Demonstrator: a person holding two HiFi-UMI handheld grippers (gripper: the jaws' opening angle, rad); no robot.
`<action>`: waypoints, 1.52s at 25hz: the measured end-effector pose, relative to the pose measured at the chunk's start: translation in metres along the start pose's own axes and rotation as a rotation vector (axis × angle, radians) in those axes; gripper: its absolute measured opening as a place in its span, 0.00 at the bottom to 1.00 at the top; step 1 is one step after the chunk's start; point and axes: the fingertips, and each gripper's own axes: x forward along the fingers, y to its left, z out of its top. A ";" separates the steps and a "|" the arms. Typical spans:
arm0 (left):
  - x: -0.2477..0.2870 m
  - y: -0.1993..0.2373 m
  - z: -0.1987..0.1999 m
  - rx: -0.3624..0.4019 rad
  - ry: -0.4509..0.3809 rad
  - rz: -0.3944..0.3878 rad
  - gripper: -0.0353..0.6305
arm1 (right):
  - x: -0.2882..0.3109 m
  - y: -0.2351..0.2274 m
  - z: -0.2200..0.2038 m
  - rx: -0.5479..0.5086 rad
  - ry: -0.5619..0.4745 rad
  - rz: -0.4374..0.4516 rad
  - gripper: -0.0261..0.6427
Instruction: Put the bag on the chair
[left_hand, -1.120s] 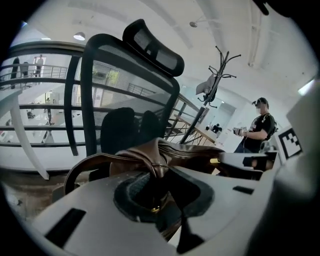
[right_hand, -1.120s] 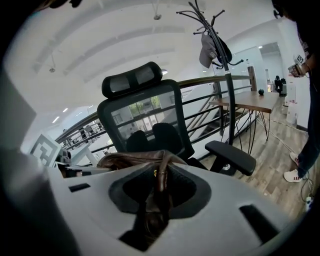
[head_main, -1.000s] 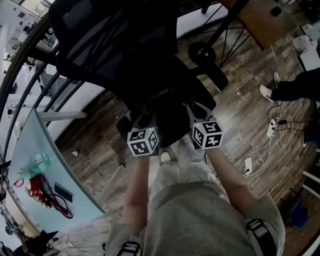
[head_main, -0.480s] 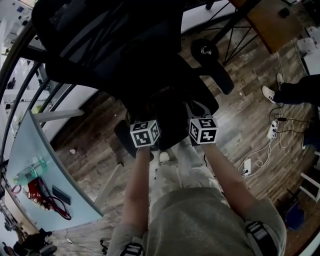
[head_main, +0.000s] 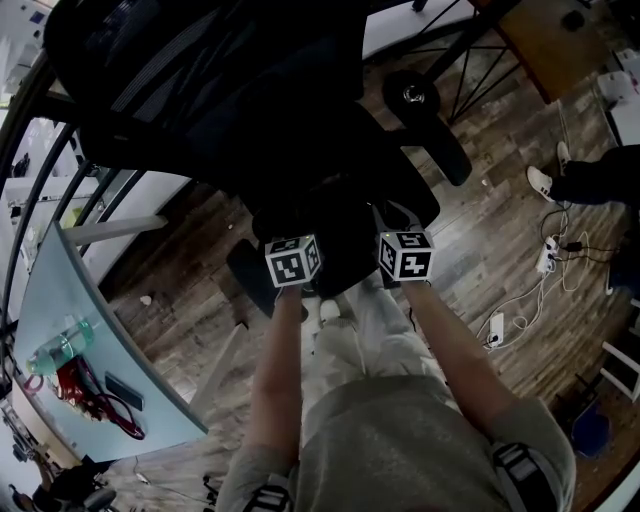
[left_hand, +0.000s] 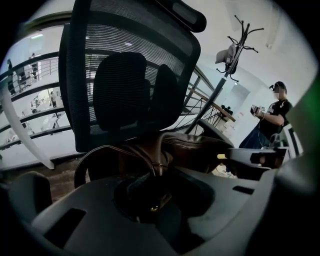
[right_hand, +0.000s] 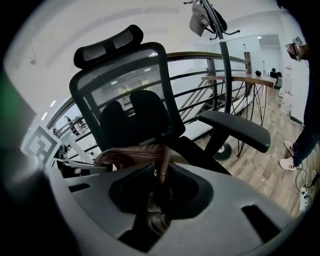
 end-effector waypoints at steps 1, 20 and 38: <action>0.001 0.000 -0.001 -0.001 0.004 0.002 0.14 | 0.001 -0.001 -0.001 -0.003 0.003 0.002 0.14; -0.025 -0.010 0.018 -0.013 -0.082 0.018 0.44 | -0.017 -0.010 0.010 -0.012 -0.018 -0.043 0.40; -0.128 -0.053 0.032 0.044 -0.222 -0.003 0.18 | -0.124 0.034 0.044 -0.003 -0.172 -0.026 0.12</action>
